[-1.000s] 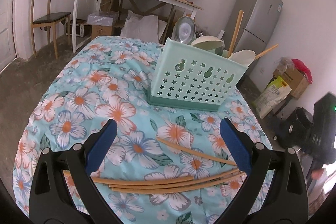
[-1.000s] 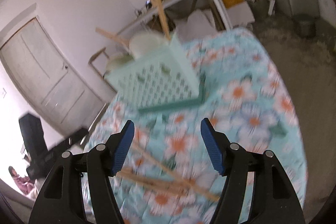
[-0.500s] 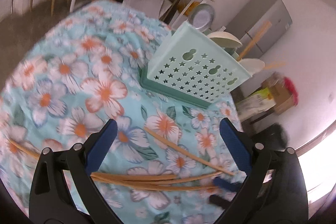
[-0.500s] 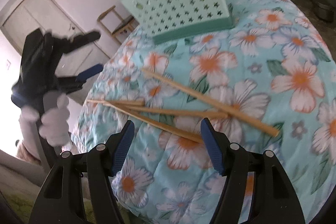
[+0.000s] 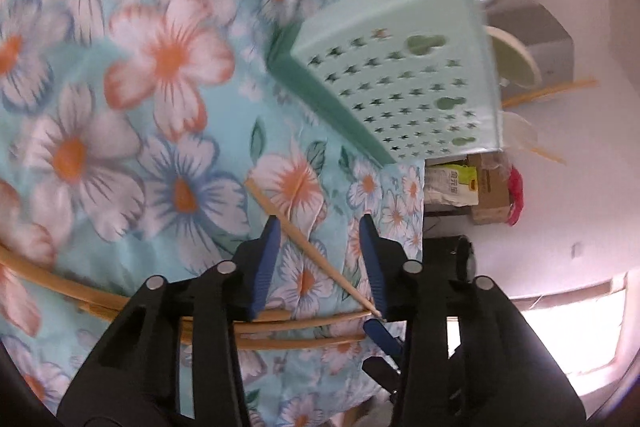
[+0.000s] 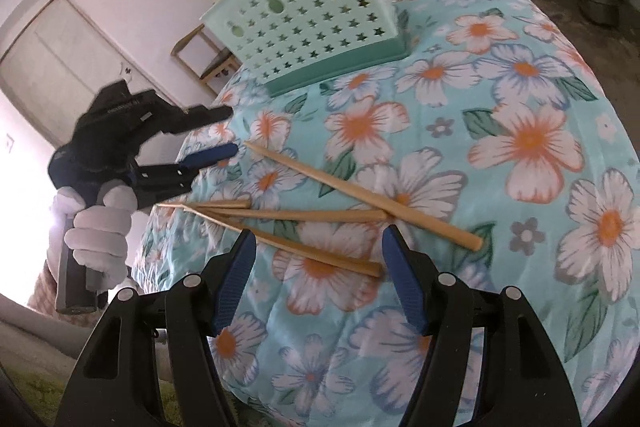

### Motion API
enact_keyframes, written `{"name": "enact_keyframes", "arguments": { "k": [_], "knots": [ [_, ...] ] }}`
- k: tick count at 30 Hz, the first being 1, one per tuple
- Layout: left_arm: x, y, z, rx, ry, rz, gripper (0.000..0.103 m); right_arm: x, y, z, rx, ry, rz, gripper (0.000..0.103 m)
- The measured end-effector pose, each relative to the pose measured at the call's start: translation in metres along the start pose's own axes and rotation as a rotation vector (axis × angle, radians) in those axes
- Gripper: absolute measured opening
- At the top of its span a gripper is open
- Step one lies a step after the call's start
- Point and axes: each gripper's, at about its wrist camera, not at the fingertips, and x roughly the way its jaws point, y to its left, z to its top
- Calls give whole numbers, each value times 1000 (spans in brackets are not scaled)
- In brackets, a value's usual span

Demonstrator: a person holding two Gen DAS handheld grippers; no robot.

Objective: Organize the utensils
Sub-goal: 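Lower the left gripper onto another wooden chopstick and close it, then lift the chopstick upright off the bed with the left gripper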

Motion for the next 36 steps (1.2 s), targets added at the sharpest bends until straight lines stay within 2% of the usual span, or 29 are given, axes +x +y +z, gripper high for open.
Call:
{"name": "enact_keyframes", "arguments": {
  "k": [6,8,9,16,21,24,31,36],
  "knots": [
    [21,17,7,-121,28,-1,27,-1,-2,1,6,-10,-2,64],
    [28,23,8,-158,27,0,19,-2,-3,1,9,-12,-2,64],
    [28,25,9,-170,24,-4,18,-2,-3,0,10,-13,-2,64],
    [35,23,11,-173,-1,15,11,0,-4,0,22,-13,1,64],
    [34,16,11,-134,-28,28,9,-3,-2,-1,14,-23,1,64],
    [29,8,14,-115,-56,7,8,-6,-2,-2,13,-31,-1,64],
    [-12,-32,18,29,-188,-58,6,-10,-3,-2,12,-44,0,64],
    [-47,-57,17,140,-296,-63,5,-12,1,-2,0,-50,2,64]
  ]
}}
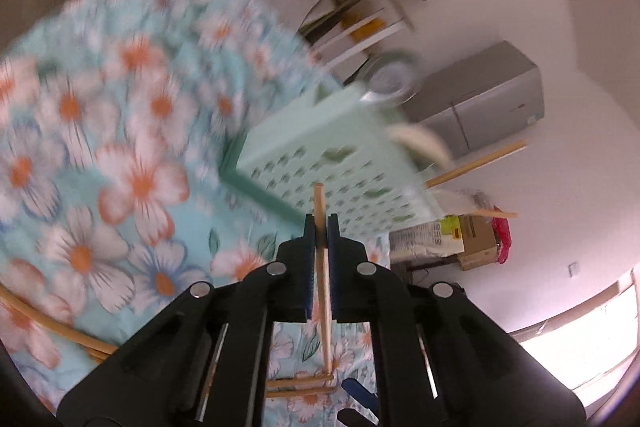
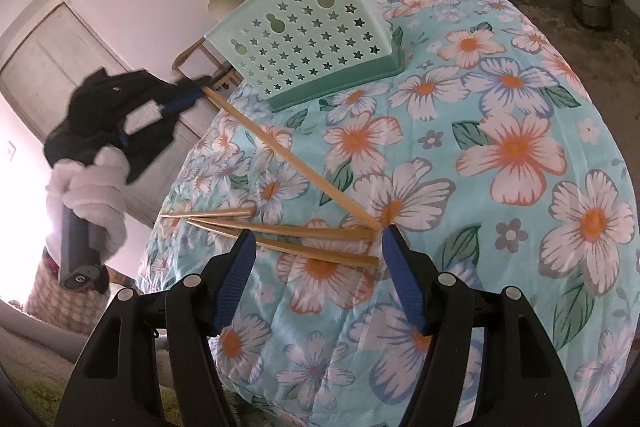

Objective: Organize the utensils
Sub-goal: 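Lift the chopstick upright off the bed with the left gripper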

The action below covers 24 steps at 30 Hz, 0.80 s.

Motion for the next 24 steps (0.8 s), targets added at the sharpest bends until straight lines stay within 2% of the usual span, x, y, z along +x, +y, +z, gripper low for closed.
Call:
{"name": "enact_keyframes", "arguments": {
  "k": [4,10,24],
  "knots": [
    [-33,-14,6,94,-97,10,5,-1,2,0,-5,-6,-1,64],
    [-71,-28,16,181,-210,33,5,-3,6,0,-22,-17,0,64],
    [-122,-41,12,263,-355,103,5,-12,19,-4,-77,-53,2,64]
  ]
}}
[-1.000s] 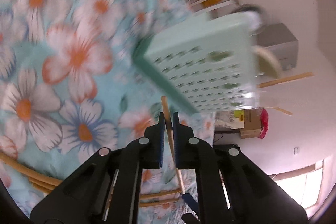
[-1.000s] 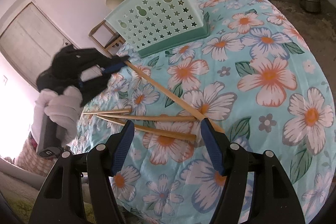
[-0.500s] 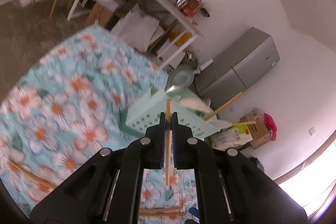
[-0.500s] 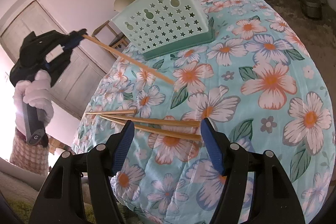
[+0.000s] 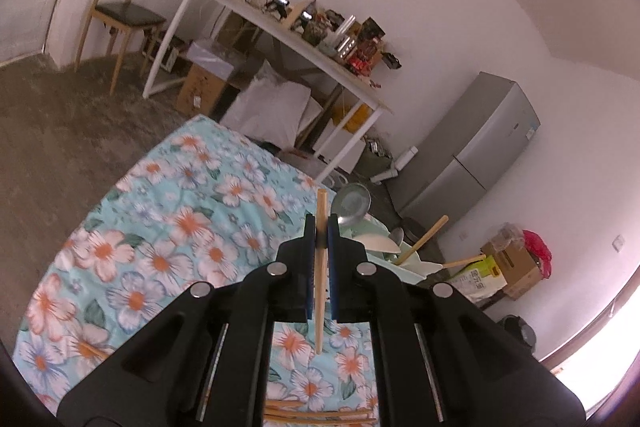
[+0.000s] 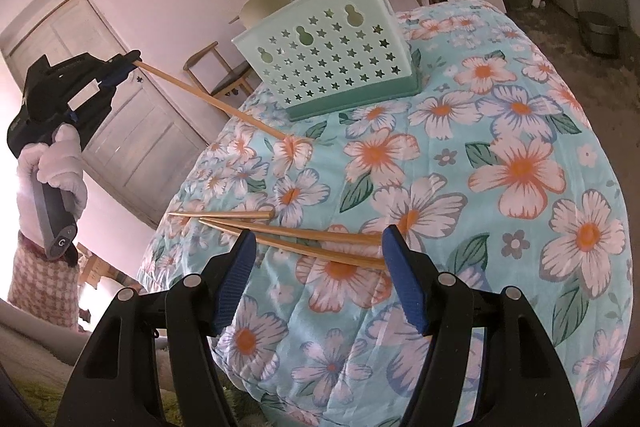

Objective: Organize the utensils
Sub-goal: 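Lift the chopstick upright off the bed with the left gripper, then grasp a chopstick with the right gripper while the left gripper holds its chopstick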

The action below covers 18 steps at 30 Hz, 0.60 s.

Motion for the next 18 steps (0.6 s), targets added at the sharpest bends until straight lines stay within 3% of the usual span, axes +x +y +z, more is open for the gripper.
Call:
{"name": "enact_keyframes", "arguments": {
  "k": [9,18],
  "knots": [
    [-27,-8,4,59,-71,27,5,-5,14,-5,-60,-22,-11,64],
    [-51,0,9,56,-145,57,5,-8,49,9,-270,-80,-53,64]
  ]
}}
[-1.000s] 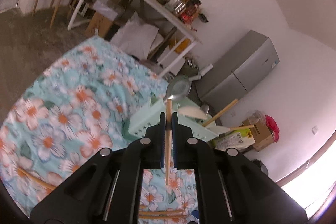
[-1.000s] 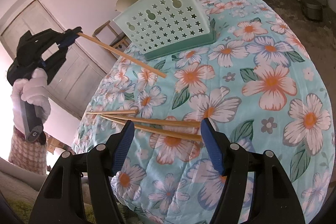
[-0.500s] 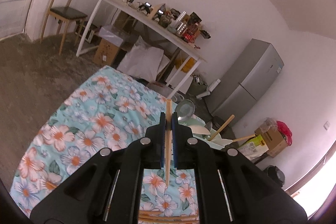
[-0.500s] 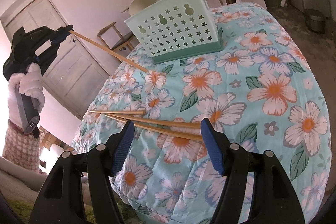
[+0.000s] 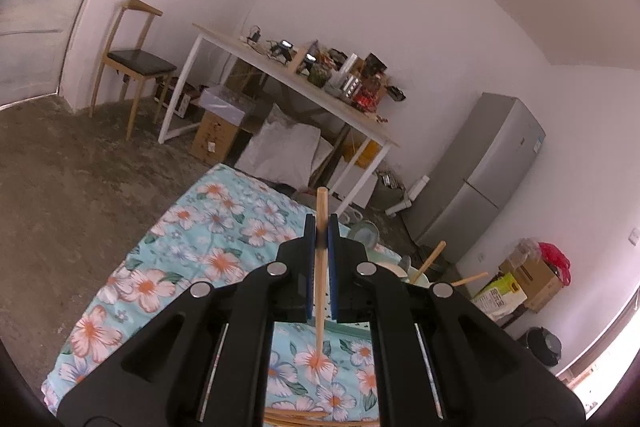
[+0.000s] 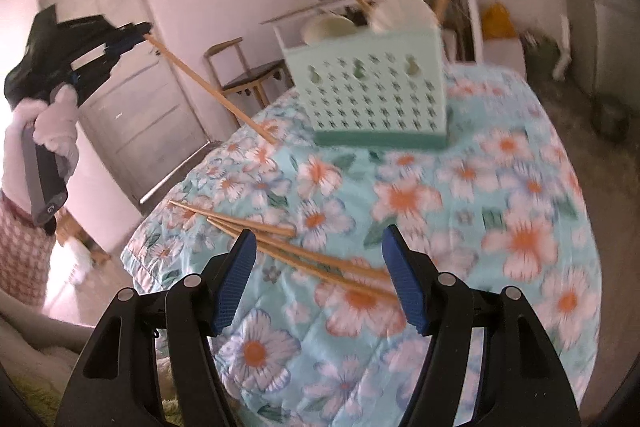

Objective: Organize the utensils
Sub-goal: 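Grasp a chopstick with the right gripper while the left gripper holds its chopstick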

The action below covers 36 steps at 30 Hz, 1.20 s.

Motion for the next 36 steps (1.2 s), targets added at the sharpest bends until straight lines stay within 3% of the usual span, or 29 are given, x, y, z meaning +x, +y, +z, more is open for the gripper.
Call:
{"name": "enact_keyframes", "arguments": {
  "k": [5,14,21,28,33,35,36],
  "knots": [
    [-12,9,4,-5,-41,37,5,15,25,18,-133,4,64,58],
    [-25,26,8,-12,-93,90,5,72,87,28,-389,133,200,40],
    [-36,48,21,-54,-145,122,5,120,133,48,-457,215,302,35],
    [-67,71,40,-72,-236,203,5,176,196,59,-592,325,411,34],
    [-83,85,46,-92,-270,254,5,209,223,45,-711,423,412,26],
    [-86,89,46,-101,-273,265,5,221,226,34,-768,454,360,8],
    [-88,90,46,-103,-274,269,5,225,225,30,-792,455,333,8]
  ]
}}
